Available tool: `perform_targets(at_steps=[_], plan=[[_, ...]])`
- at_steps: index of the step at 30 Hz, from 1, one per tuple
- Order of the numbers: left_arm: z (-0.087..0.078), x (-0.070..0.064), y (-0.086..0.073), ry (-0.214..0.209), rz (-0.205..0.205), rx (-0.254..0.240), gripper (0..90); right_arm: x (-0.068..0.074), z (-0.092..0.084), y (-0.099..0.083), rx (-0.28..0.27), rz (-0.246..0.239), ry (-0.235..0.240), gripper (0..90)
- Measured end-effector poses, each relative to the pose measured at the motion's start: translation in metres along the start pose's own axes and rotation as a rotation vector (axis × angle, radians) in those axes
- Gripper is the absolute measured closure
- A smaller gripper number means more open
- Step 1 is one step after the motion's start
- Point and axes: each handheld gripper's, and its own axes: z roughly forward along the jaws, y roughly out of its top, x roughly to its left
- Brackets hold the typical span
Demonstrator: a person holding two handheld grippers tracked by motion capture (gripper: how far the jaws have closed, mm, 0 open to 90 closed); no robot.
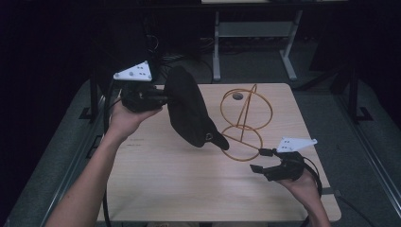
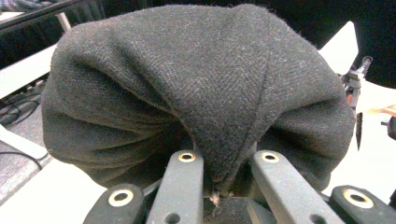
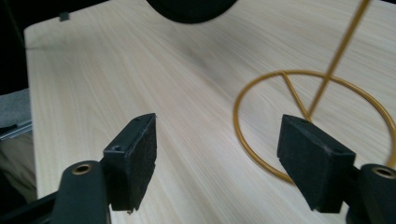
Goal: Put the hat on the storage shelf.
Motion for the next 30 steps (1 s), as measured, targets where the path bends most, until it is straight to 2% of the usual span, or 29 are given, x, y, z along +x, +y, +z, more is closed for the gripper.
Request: perform_targets(at_steps=[10, 18, 21, 24, 30], plan=[[0.015, 0.005, 0.031, -0.031, 0.033, 0.0, 85.0, -0.005, -0.004, -0.009, 0.014, 0.018, -0.034, 27.3], [0.032, 0.006, 0.062, -0.058, 0.06, 0.027, 85.0, -0.012, -0.015, -0.016, -0.012, 0.028, -0.072, 27.0], [0.043, 0.008, 0.074, -0.067, 0.058, 0.067, 85.1, -0.015, -0.018, -0.019, -0.025, 0.043, -0.082, 26.6], [0.054, 0.01, 0.084, -0.084, 0.078, 0.104, 85.3, -0.017, -0.021, -0.021, -0.034, 0.054, -0.087, 26.3], [0.074, 0.014, 0.099, -0.12, 0.062, 0.133, 85.1, -0.02, -0.024, -0.023, -0.041, 0.067, -0.094, 26.3]])
